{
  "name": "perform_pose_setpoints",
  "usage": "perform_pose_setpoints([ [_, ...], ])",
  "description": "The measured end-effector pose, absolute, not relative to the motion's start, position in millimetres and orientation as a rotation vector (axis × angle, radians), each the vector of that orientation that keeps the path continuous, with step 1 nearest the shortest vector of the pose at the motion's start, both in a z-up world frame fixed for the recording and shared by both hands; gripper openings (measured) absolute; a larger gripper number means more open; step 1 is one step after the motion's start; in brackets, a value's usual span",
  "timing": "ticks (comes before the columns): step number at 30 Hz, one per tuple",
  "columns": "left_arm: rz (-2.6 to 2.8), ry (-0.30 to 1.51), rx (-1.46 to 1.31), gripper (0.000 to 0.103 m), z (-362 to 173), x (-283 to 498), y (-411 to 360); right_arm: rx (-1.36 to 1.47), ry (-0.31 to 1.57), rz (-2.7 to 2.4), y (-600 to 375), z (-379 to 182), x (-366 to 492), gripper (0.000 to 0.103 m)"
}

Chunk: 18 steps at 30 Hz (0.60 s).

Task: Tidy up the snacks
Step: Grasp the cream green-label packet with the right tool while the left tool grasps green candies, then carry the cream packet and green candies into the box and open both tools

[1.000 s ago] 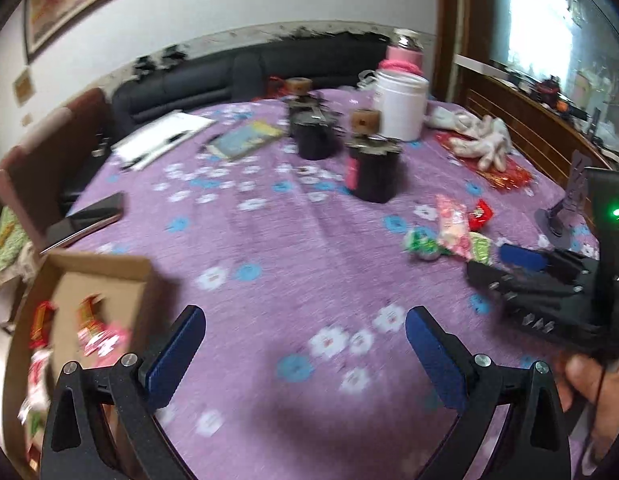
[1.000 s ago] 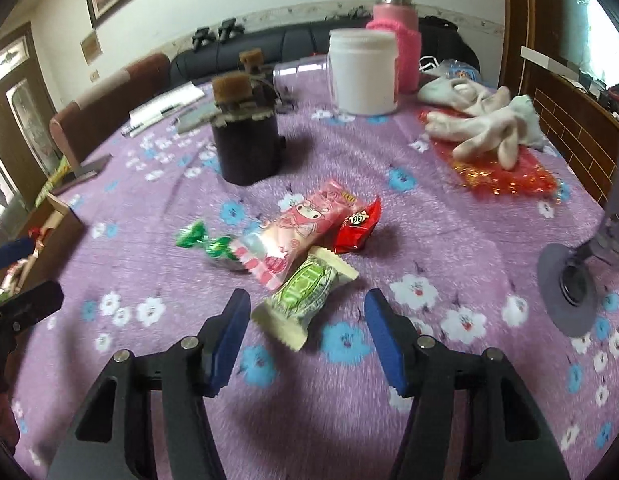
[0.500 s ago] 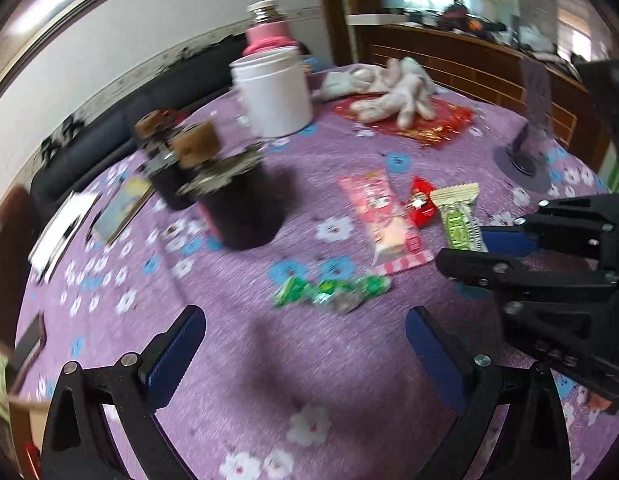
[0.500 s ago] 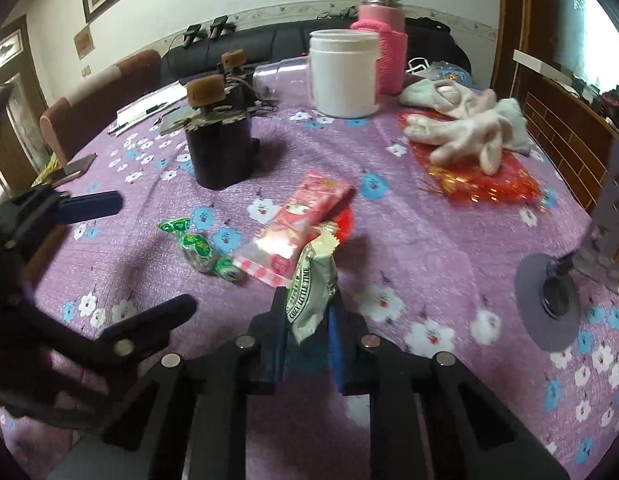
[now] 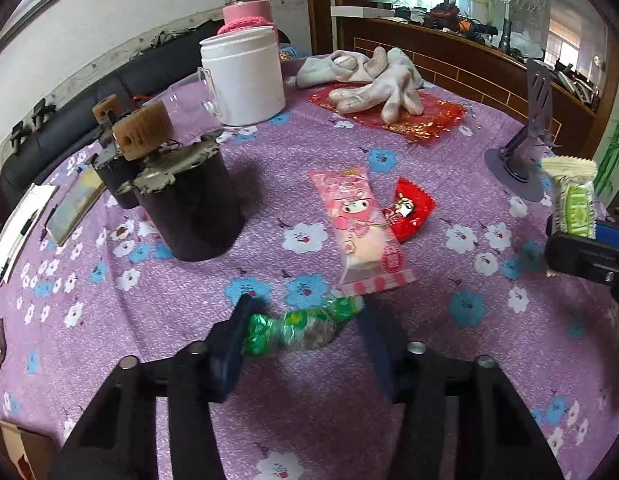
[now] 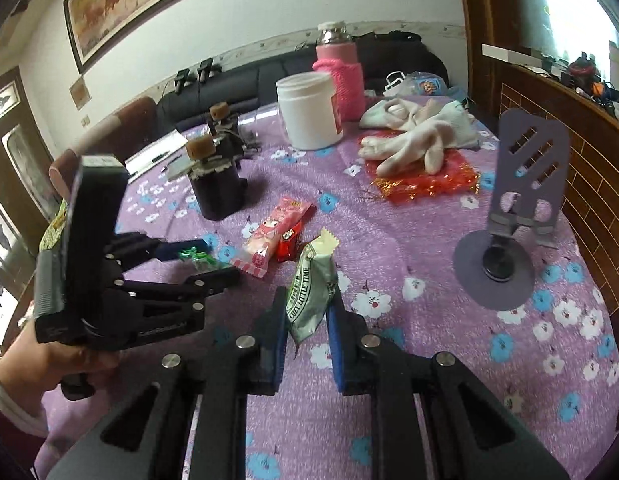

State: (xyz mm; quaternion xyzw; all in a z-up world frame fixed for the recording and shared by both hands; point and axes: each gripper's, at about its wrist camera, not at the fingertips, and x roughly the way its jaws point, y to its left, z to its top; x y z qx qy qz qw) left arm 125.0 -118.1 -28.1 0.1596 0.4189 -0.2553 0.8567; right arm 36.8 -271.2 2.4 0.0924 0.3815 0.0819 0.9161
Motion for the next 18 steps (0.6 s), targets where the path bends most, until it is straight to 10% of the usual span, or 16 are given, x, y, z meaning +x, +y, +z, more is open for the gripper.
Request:
perform_pose_setpoints([
  [3,-0.564,0.883,0.354,0.024,-27,117,-123,0.201,0.772,0.169,-273,7,31,0.017],
  [18,-0.485,0.880,0.220,0.022,-12,71,-85,0.236,0.748,0.211,-264,16,5,0.017],
])
